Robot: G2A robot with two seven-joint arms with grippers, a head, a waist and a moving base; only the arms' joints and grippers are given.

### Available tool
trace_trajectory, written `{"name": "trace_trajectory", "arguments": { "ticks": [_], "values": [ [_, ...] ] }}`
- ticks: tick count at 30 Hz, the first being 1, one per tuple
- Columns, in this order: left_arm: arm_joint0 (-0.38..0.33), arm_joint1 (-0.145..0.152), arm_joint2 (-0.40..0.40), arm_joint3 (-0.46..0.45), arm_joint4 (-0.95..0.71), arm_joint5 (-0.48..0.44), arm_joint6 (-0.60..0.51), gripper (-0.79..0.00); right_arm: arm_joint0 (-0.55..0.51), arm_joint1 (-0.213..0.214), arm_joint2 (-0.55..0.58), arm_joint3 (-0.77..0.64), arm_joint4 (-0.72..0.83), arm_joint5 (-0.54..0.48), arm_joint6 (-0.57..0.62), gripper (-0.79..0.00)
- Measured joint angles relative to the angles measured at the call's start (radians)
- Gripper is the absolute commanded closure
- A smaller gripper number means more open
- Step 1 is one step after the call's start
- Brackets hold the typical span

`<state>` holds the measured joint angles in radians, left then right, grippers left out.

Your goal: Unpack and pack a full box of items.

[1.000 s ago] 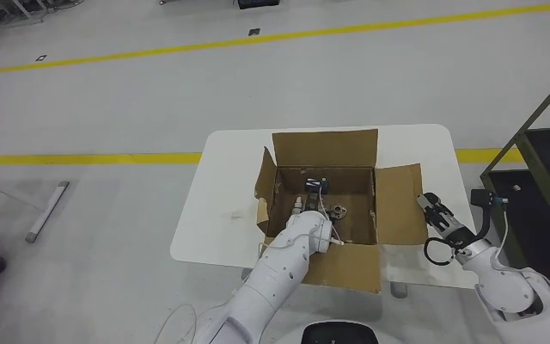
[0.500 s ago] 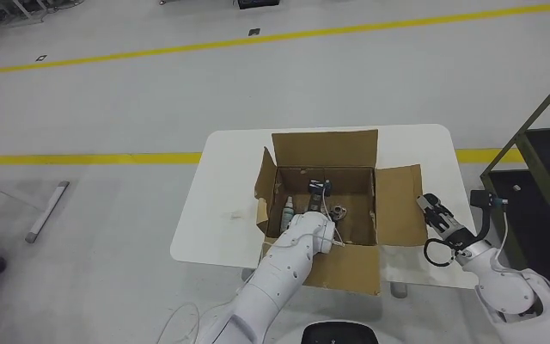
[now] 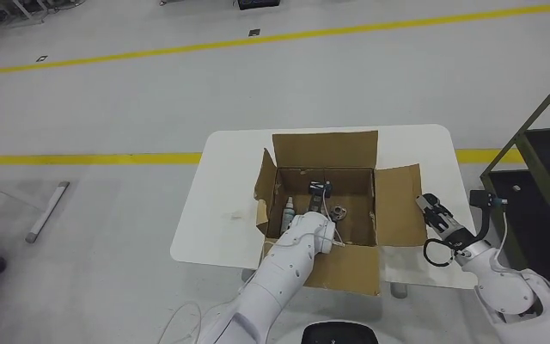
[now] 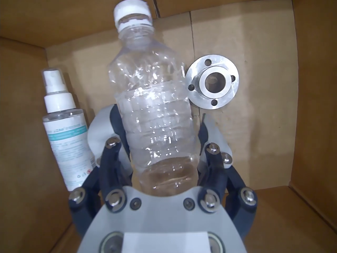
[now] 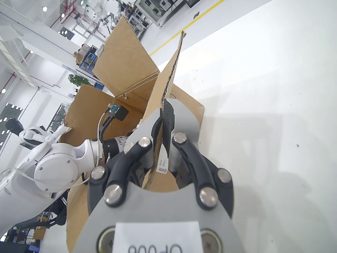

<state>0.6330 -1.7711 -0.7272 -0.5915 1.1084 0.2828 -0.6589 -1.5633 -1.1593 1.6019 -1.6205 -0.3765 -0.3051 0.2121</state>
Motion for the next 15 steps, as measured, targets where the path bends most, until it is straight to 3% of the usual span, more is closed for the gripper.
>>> {"name": "trace_trajectory", "arguments": {
  "ticks": [3, 15],
  "values": [
    [-0.004, -0.005, -0.002, 0.009, 0.001, 0.0, 0.003, 0.0, 0.002, 0.0, -0.001, -0.003, 0.001, 0.001, 0.002, 0.0],
    [-0.017, -0.008, -0.042, -0.001, -0.015, 0.005, 0.033, 0.0, 0.017, 0.002, 0.023, 0.001, 0.005, 0.0, 0.007, 0.0]
  ]
}}
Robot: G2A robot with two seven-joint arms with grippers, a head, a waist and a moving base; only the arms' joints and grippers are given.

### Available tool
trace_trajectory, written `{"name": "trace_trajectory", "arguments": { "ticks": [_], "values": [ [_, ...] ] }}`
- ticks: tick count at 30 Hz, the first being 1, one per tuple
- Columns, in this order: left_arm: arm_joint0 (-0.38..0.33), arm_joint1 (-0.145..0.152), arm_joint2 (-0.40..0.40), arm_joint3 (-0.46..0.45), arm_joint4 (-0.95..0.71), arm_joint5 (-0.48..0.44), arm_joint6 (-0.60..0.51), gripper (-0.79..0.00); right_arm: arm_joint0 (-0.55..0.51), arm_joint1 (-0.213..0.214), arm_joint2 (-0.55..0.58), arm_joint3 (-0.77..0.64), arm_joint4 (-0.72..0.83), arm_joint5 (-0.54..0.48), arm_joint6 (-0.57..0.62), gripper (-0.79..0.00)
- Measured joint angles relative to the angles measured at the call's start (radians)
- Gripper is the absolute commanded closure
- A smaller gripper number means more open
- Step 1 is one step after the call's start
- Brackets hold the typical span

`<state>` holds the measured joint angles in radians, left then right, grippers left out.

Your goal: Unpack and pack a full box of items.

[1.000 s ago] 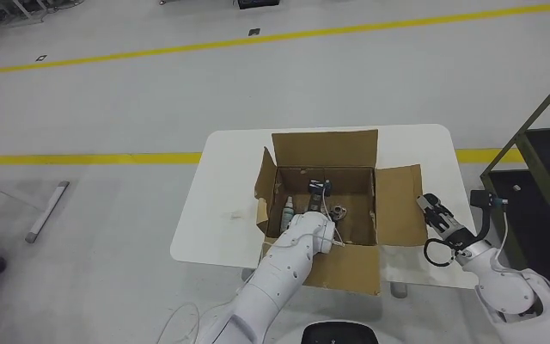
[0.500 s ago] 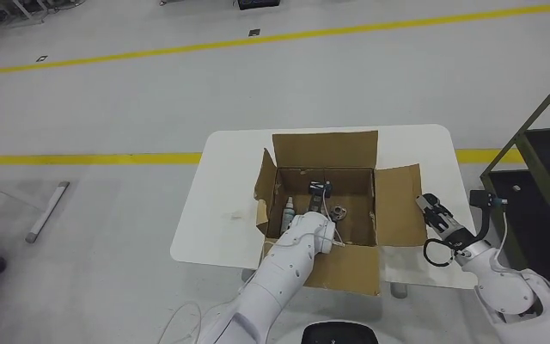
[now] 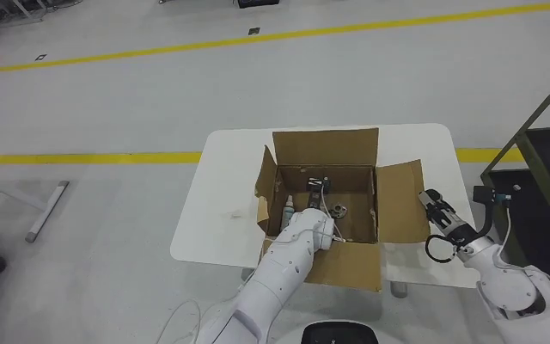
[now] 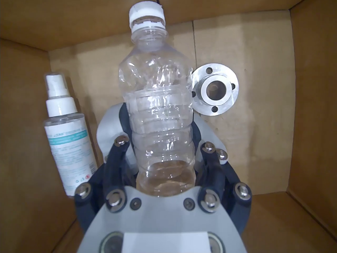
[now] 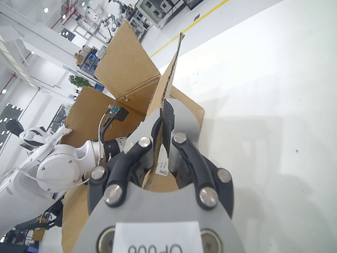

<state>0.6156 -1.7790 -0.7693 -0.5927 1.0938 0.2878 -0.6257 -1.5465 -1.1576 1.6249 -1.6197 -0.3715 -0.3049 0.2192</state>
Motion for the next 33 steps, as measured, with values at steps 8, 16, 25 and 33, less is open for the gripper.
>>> {"name": "trace_trajectory", "arguments": {
  "ticks": [8, 16, 25, 33],
  "values": [
    [0.028, 0.026, -0.065, -0.154, 0.001, 0.016, -0.023, 0.0, 0.012, 0.003, 0.027, 0.007, 0.004, -0.004, 0.012, 0.0],
    [0.123, 0.077, -0.165, -0.456, 0.063, 0.027, -0.111, 0.0, 0.032, 0.006, 0.047, 0.026, 0.012, -0.012, 0.022, -0.354],
    [0.243, 0.116, -0.253, -0.787, 0.141, 0.018, -0.196, 0.0, 0.015, 0.009, 0.096, -0.001, 0.014, -0.016, -0.018, -0.785],
    [0.3, 0.133, -0.305, -0.984, 0.182, -0.01, -0.247, 0.0, -0.048, 0.019, 0.18, -0.187, -0.159, -0.047, -0.08, -0.785]
  ]
}}
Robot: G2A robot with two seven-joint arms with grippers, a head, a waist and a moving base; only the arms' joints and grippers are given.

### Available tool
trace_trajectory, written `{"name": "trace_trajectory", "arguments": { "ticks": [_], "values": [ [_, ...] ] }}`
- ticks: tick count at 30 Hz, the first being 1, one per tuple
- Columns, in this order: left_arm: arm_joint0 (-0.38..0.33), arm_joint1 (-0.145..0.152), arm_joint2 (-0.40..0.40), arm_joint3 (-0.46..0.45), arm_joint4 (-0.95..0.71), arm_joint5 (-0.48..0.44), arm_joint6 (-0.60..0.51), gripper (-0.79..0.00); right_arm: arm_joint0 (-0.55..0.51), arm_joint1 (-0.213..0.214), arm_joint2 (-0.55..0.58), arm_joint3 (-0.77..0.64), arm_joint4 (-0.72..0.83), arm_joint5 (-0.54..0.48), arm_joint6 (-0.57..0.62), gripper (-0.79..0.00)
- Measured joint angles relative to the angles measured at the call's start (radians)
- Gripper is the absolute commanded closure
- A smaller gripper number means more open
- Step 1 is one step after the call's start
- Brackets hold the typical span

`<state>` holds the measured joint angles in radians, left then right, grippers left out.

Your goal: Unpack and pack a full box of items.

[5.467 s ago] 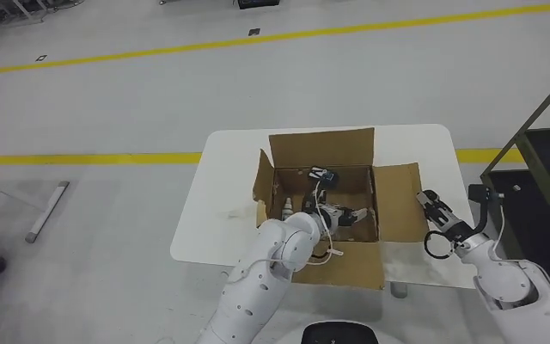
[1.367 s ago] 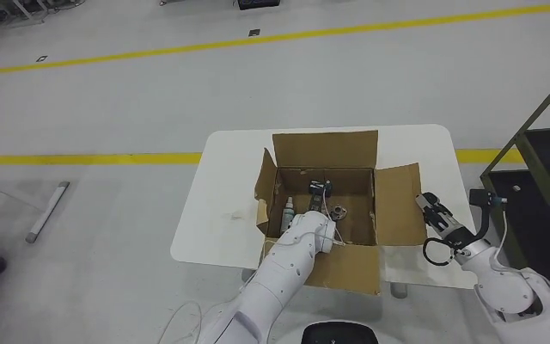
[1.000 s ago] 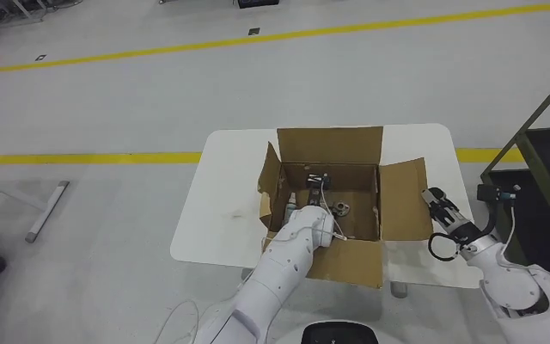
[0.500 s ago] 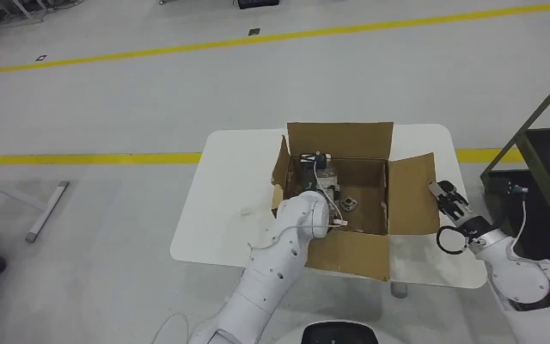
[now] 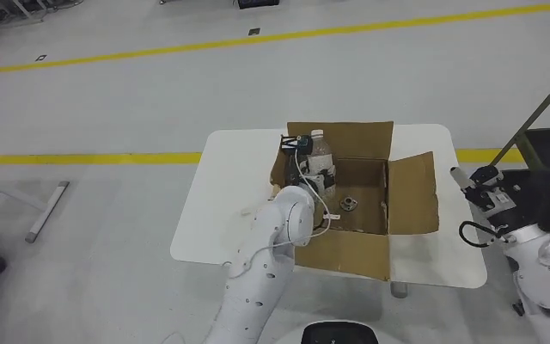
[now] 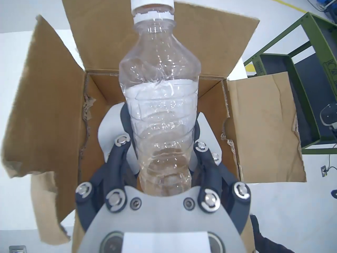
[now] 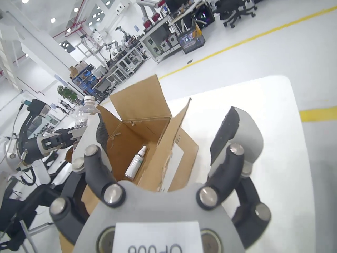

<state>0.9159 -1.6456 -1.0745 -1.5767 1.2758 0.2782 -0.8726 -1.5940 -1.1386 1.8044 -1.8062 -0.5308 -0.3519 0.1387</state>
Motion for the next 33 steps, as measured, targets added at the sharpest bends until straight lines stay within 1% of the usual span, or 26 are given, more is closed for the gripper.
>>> {"name": "trace_trajectory", "arguments": {
  "ticks": [6, 9, 11, 14, 17, 23, 26, 28, 33],
  "values": [
    [0.053, 0.021, -0.063, -0.116, 0.094, -0.043, -0.03, 0.0, -0.012, 0.001, -0.033, -0.109, -0.124, 0.021, 0.032, -0.785],
    [0.076, 0.029, -0.093, -0.173, 0.128, -0.054, -0.031, 0.0, -0.005, 0.0, -0.064, -0.125, -0.173, 0.034, 0.04, -0.785],
    [0.09, 0.033, -0.107, -0.2, 0.139, -0.061, -0.026, 0.0, -0.005, 0.0, -0.065, -0.125, -0.174, 0.034, 0.04, -0.785],
    [0.093, 0.037, -0.138, -0.214, 0.172, -0.037, -0.04, 0.0, -0.005, 0.0, -0.064, -0.124, -0.172, 0.034, 0.04, -0.785],
    [0.085, 0.041, -0.143, -0.245, 0.208, -0.066, -0.052, 0.0, -0.005, 0.0, -0.064, -0.124, -0.172, 0.034, 0.04, -0.785],
    [0.111, 0.049, -0.174, -0.297, 0.257, -0.07, -0.066, 0.0, -0.005, 0.0, -0.064, -0.124, -0.172, 0.033, 0.04, -0.785],
    [0.132, 0.056, -0.194, -0.314, 0.298, -0.098, -0.08, 0.0, -0.005, 0.0, -0.064, -0.124, -0.172, 0.033, 0.04, -0.785],
    [0.149, 0.063, -0.213, -0.324, 0.339, -0.136, -0.098, 0.0, -0.005, 0.0, -0.064, -0.124, -0.172, 0.033, 0.04, -0.785],
    [0.201, 0.078, -0.269, -0.345, 0.422, -0.205, -0.167, 0.0, 0.0, -0.001, -0.085, -0.12, -0.161, 0.046, 0.054, -0.785]
  ]
}}
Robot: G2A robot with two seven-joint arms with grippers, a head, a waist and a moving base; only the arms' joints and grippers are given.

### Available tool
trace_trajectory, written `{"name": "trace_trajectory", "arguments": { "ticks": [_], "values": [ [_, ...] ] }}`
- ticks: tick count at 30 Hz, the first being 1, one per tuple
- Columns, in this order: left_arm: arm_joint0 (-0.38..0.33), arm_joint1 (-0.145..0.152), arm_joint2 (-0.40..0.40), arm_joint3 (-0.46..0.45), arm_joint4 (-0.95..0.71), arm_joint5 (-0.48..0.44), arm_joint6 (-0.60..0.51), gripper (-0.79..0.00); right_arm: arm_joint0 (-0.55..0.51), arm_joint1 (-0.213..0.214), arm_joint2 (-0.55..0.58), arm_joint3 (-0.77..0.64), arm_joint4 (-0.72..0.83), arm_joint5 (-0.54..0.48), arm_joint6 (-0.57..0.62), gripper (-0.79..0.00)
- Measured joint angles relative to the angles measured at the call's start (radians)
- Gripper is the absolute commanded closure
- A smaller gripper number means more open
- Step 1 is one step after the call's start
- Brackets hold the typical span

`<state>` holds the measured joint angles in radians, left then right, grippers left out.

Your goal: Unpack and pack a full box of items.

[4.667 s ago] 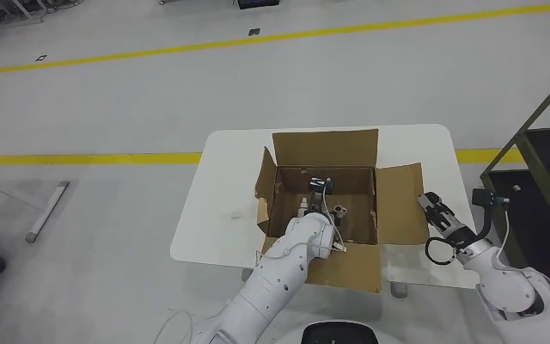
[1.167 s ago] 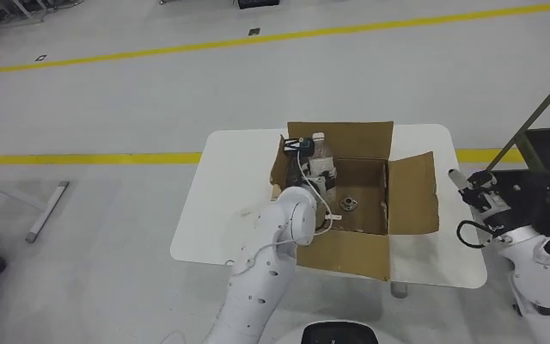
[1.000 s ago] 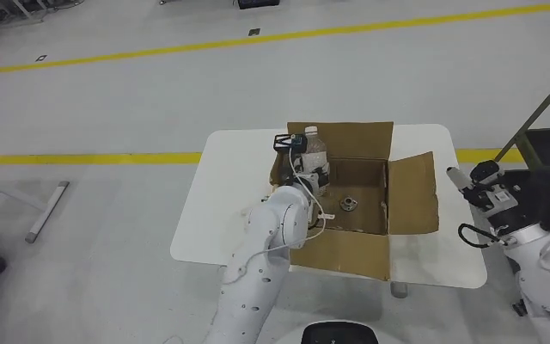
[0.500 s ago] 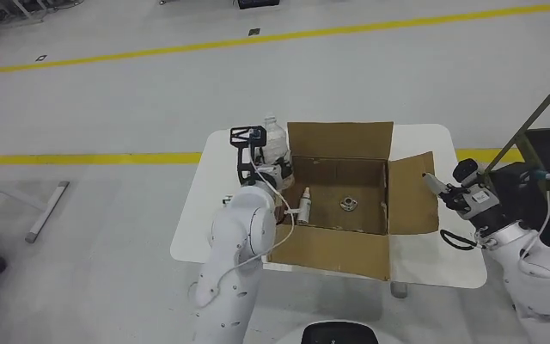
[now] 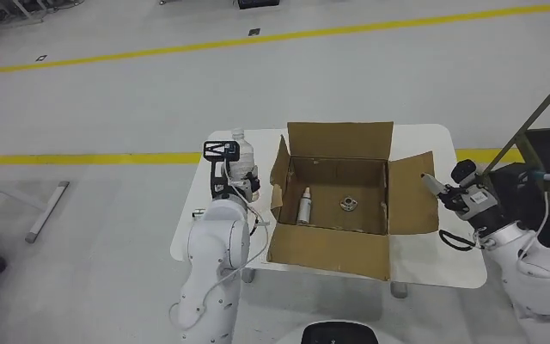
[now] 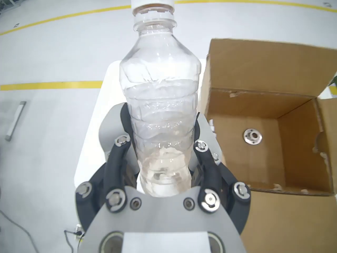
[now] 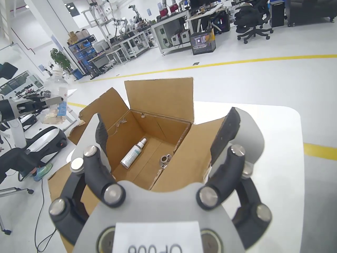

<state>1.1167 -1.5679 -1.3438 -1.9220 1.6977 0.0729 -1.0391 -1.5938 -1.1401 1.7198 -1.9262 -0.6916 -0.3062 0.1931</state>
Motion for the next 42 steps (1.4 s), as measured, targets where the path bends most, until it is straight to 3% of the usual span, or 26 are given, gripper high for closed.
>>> {"name": "trace_trajectory", "arguments": {
  "ticks": [8, 12, 25, 28, 34, 42],
  "values": [
    [0.085, 0.013, -0.004, 0.025, 0.137, -0.063, -0.064, 0.0, 0.084, -0.005, -0.148, 0.014, -0.106, 0.049, 0.109, -0.785],
    [0.099, 0.013, 0.0, 0.044, 0.144, -0.053, -0.077, 0.0, 0.135, -0.008, -0.236, 0.06, -0.223, 0.062, 0.137, -0.785],
    [0.1, 0.013, 0.001, 0.044, 0.142, -0.055, -0.074, 0.0, 0.135, -0.008, -0.235, 0.06, -0.22, 0.061, 0.136, -0.785],
    [0.115, 0.014, 0.031, 0.059, 0.134, -0.108, -0.046, 0.0, 0.135, -0.008, -0.235, 0.06, -0.22, 0.061, 0.136, -0.785],
    [0.099, 0.016, 0.064, 0.122, 0.177, -0.176, -0.109, 0.0, 0.135, -0.008, -0.235, 0.06, -0.22, 0.061, 0.136, -0.785],
    [0.076, 0.02, 0.028, 0.253, 0.167, -0.191, -0.104, 0.0, 0.135, -0.008, -0.235, 0.06, -0.22, 0.061, 0.136, -0.785]
  ]
}}
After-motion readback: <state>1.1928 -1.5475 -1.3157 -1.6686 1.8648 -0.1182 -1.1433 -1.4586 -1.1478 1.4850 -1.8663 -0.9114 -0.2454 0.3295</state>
